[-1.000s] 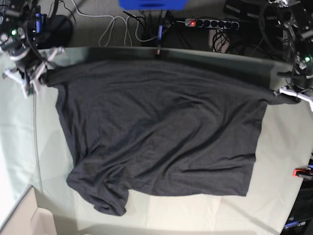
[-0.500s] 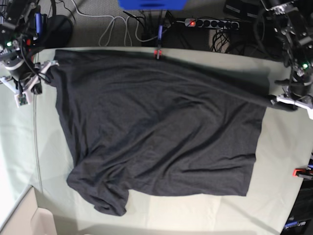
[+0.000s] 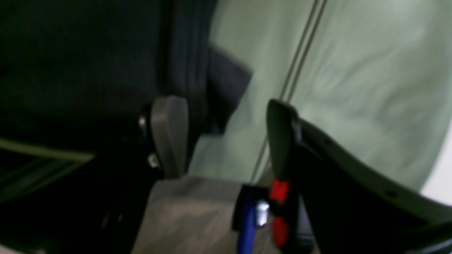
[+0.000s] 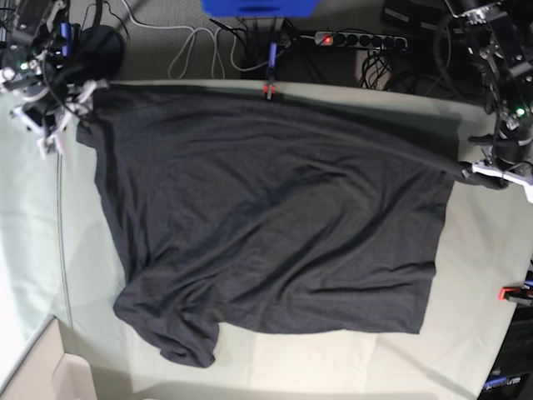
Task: Layout the t-shirt on the table in an organized manner, then fold the t-shirt properly
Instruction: 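Hold the raised edge with both grippers while shifting the right gripper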
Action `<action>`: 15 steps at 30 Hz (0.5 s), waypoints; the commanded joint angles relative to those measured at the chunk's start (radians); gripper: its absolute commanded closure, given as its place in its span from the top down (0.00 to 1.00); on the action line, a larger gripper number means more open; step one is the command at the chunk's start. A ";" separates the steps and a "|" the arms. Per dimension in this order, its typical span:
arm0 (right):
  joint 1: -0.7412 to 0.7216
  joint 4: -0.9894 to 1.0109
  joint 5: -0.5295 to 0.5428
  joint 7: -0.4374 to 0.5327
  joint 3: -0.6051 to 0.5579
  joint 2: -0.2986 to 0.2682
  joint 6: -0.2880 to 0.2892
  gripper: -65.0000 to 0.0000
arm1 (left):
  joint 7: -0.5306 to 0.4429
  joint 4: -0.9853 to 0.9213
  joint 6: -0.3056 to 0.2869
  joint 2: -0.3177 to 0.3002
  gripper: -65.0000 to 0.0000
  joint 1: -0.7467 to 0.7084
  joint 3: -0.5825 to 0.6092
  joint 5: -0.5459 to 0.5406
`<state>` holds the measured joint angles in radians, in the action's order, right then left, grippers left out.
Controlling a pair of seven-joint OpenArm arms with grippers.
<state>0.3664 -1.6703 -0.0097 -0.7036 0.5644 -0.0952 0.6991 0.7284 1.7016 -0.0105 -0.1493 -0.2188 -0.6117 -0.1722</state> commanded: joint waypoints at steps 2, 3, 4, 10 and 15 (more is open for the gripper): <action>0.010 -0.009 0.012 0.022 0.004 0.007 -0.001 0.56 | -0.022 0.015 0.005 -0.014 0.01 0.008 -0.001 0.001; 0.015 -0.012 0.012 0.023 0.004 0.016 -0.001 0.56 | -0.022 0.015 0.005 -0.014 0.01 0.008 -0.001 0.001; 0.016 -0.015 0.012 0.023 0.003 0.025 -0.001 0.56 | -0.022 0.015 0.005 -0.014 0.01 0.008 -0.001 0.001; 0.024 -0.015 0.012 0.019 0.003 0.068 -0.001 0.56 | -0.022 0.015 0.005 -0.014 0.01 0.009 -0.001 0.001; 0.024 -0.008 0.010 0.019 0.003 0.081 -0.001 0.56 | -0.022 0.015 0.005 -0.014 0.01 0.009 -0.001 0.001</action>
<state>0.3908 -1.6638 -0.0074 -0.6960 0.5621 -0.0105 0.6991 0.7284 1.7016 -0.0105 -0.1493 -0.2180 -0.6098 -0.1726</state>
